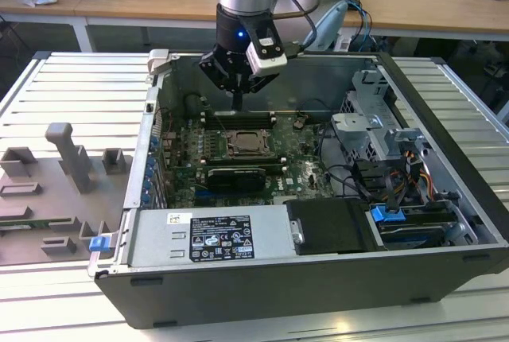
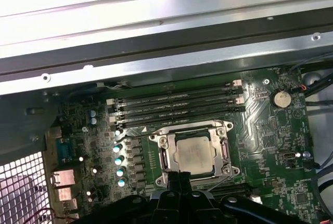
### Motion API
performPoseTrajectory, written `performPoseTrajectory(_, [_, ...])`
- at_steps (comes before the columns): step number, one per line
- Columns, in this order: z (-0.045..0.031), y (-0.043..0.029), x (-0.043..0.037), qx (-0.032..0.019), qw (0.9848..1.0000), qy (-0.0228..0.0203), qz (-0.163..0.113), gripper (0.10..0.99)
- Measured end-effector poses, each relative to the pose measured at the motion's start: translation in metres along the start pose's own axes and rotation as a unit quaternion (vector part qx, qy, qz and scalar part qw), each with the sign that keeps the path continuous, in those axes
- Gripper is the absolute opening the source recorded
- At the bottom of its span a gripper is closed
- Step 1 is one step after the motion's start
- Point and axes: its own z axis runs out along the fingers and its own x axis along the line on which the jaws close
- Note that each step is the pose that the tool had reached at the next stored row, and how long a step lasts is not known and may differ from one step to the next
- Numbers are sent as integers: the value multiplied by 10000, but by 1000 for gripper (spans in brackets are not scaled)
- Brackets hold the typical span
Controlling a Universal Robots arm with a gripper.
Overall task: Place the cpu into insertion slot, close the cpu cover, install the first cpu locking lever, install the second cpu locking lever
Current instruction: 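Install the first cpu locking lever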
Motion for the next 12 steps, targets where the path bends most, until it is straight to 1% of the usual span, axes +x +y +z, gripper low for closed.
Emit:
performPoseTrajectory(2, [12, -6, 37, -2, 10000, -21, -7, 106])
performPoseTrajectory(3, [27, -8, 47, -5, 10000, -42, -35, 106])
performPoseTrajectory(5, [43, -8, 46, -4, 9998, -45, -201, 106])
performPoseTrajectory(7, [78, -8, 46, 2, 9987, -41, -500, 106])
performPoseTrajectory(8, [98, -9, 46, 4, 9979, -39, -641, 106])
performPoseTrajectory(10, [132, -10, 46, 7, 9967, -36, -814, 106])
performPoseTrajectory(11, [168, -11, 50, 9, 9955, -35, -947, 106])
performPoseTrajectory(12, [177, -13, 53, 9, 9953, -36, -970, 106])
